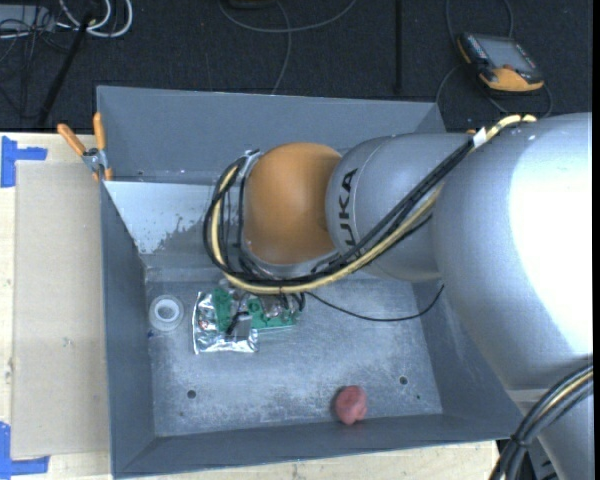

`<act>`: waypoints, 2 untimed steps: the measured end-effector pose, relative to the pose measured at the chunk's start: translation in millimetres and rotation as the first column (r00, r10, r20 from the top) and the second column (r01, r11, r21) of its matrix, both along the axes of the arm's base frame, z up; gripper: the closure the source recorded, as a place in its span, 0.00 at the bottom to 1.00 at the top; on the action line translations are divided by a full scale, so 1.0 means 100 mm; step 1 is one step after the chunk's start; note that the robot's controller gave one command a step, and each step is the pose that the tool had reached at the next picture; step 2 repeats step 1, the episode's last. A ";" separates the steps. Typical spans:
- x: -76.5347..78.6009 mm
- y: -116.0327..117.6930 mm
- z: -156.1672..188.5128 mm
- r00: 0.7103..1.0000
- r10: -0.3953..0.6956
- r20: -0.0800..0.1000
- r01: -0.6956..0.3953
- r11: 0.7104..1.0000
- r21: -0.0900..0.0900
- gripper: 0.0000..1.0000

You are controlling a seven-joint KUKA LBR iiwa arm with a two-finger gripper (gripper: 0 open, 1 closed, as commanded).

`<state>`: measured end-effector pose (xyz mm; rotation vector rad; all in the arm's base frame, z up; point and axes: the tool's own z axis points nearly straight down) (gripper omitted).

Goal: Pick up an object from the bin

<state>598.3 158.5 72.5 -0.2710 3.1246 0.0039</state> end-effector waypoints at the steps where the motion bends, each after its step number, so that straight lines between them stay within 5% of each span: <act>1: 0.23 -0.32 1.65 1.000 0.030 0.007 -0.030 1.000 -0.001 1.00; 2: 0.23 -0.32 1.65 1.000 0.030 0.007 -0.030 1.000 -0.001 1.00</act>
Offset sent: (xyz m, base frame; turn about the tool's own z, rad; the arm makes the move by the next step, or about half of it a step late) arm 0.0201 -0.0324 0.1595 -0.0317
